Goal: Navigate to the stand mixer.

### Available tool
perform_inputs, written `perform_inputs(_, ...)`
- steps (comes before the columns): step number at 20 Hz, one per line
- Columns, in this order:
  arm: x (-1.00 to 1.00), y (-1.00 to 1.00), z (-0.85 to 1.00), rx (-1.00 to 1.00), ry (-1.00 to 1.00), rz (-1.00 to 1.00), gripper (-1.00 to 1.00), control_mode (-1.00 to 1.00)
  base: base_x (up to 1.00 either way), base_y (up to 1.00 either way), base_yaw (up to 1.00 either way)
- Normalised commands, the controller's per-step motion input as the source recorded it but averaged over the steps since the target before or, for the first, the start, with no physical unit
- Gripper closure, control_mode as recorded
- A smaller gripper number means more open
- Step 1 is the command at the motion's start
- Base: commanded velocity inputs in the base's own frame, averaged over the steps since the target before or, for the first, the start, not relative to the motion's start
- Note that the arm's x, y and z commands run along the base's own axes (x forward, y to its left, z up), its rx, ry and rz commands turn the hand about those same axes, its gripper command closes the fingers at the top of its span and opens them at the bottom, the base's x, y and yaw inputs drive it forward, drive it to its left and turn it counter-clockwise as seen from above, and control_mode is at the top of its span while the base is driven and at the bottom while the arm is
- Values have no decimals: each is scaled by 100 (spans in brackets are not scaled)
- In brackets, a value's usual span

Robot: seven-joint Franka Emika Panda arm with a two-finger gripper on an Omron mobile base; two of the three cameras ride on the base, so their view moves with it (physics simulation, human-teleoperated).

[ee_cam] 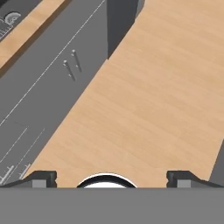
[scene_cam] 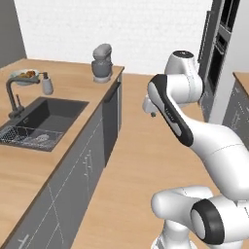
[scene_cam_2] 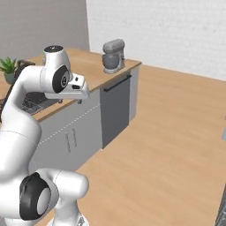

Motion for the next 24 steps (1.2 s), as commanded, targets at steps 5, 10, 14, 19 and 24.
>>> perform_inputs(5, 0, 0, 0, 0, 0, 0, -100, 100, 100, -72, 7)
perform_inputs(10, 0, 0, 0, 0, 0, 0, -100, 100, 100, -68, 7)
perform_inputs(14, 0, 0, 0, 0, 0, 0, -100, 100, 100, -64, 12)
perform_inputs(19, 0, 0, 0, 0, 0, 0, -100, 100, 100, -71, 19)
perform_inputs(24, 0, 0, 0, 0, 0, 0, -100, 100, 100, -59, 26)
